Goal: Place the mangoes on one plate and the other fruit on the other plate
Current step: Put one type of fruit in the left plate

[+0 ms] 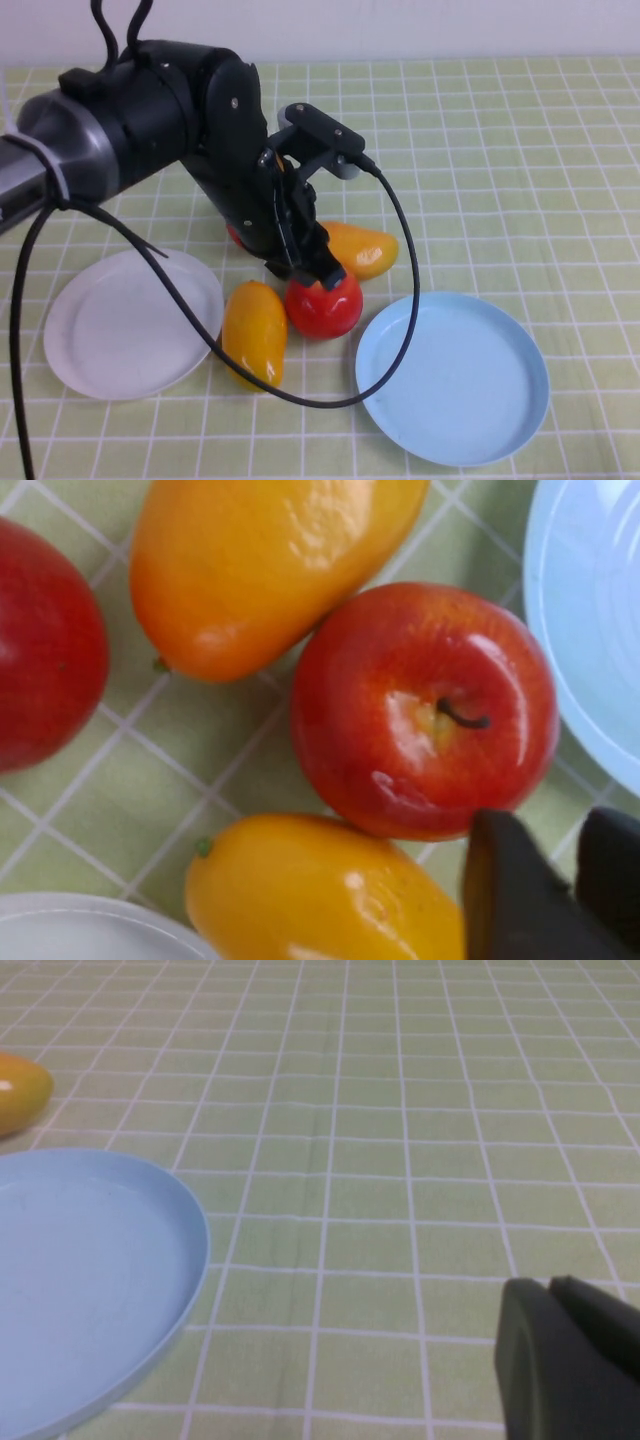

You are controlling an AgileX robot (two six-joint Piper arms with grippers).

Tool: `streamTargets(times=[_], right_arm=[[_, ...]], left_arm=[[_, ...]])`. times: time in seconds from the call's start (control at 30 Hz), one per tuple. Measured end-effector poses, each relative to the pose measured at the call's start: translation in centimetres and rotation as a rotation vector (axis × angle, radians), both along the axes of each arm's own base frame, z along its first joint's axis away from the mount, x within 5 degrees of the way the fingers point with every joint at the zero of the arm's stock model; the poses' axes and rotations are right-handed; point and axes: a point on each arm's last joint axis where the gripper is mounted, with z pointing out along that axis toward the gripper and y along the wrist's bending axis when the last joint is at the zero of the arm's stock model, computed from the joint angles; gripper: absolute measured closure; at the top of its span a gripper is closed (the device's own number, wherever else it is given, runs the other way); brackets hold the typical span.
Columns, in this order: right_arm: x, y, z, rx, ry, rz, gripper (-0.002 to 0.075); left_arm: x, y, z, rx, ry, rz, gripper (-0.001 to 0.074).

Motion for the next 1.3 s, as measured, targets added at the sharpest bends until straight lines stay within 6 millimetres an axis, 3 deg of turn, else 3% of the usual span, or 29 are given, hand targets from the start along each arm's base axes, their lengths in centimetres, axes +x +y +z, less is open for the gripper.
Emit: streamTargets(times=[0.07, 0.2, 0.3, 0.7, 1.3], right_arm=[[0.0, 0.0, 0.0, 0.0, 0.0, 0.0, 0.0742], [0.0, 0.0, 0.0, 0.0, 0.0, 0.0, 0.0742], [0.0, 0.0, 0.0, 0.0, 0.0, 0.0, 0.0742], [0.0, 0.0, 0.0, 0.0, 0.0, 0.0, 0.0742], [0.0, 0.0, 0.0, 0.0, 0.0, 0.0, 0.0742]], left_arm=[[0.2, 0.0, -0.1, 0.002, -0.012, -0.001, 0.0523], [0.5, -0.3, 0.0, -0.035, -0.038, 0.011, 0.0206], [0.9, -0.7, -0.3, -0.072, -0.049, 0.025, 0.0099], [2.6, -1.7, -4.2, -0.028, -0.058, -0.03, 0.0069], [2.9, -2.3, -5.8, 0.034, -0.062, -0.062, 0.0069]])
